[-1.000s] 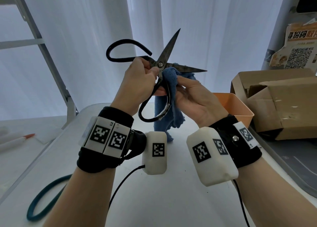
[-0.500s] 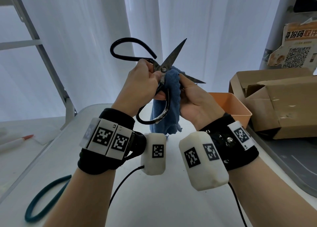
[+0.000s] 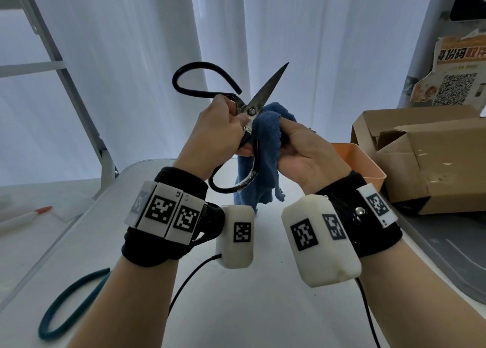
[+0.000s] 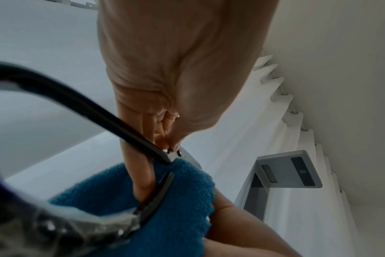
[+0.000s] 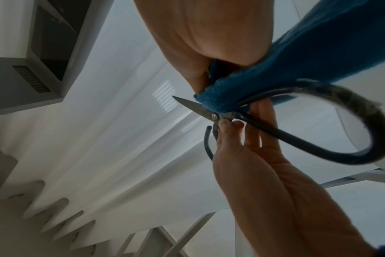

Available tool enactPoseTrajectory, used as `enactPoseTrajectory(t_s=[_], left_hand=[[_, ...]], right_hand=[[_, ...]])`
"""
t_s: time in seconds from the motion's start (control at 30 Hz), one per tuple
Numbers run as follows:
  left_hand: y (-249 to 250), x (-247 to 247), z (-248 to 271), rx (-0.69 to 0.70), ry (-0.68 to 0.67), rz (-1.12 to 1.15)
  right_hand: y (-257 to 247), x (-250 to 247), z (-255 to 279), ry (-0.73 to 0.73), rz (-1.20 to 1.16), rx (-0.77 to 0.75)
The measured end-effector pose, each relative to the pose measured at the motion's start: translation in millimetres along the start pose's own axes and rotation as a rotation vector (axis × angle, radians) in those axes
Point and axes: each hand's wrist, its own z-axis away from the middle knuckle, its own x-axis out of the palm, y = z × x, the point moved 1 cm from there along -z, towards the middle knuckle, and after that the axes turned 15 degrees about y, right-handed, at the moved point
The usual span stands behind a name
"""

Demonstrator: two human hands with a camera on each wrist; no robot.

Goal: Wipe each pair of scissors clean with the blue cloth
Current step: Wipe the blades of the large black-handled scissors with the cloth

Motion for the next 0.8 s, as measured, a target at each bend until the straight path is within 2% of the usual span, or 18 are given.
enactPoseTrajectory(t_s=[0.27, 0.43, 0.8], left_hand=[[3, 3, 3, 0.035, 0.006, -0.004], [8, -4, 1, 0.028, 0.025, 0.033], [6, -18, -5, 0.017, 0.058, 0.056]], right_hand=[[10, -1, -4, 0.076, -0.057, -0.033], [7, 1, -4, 0.076, -0.078, -0.051], [-2, -4, -11, 0.145, -0.008, -0.073]])
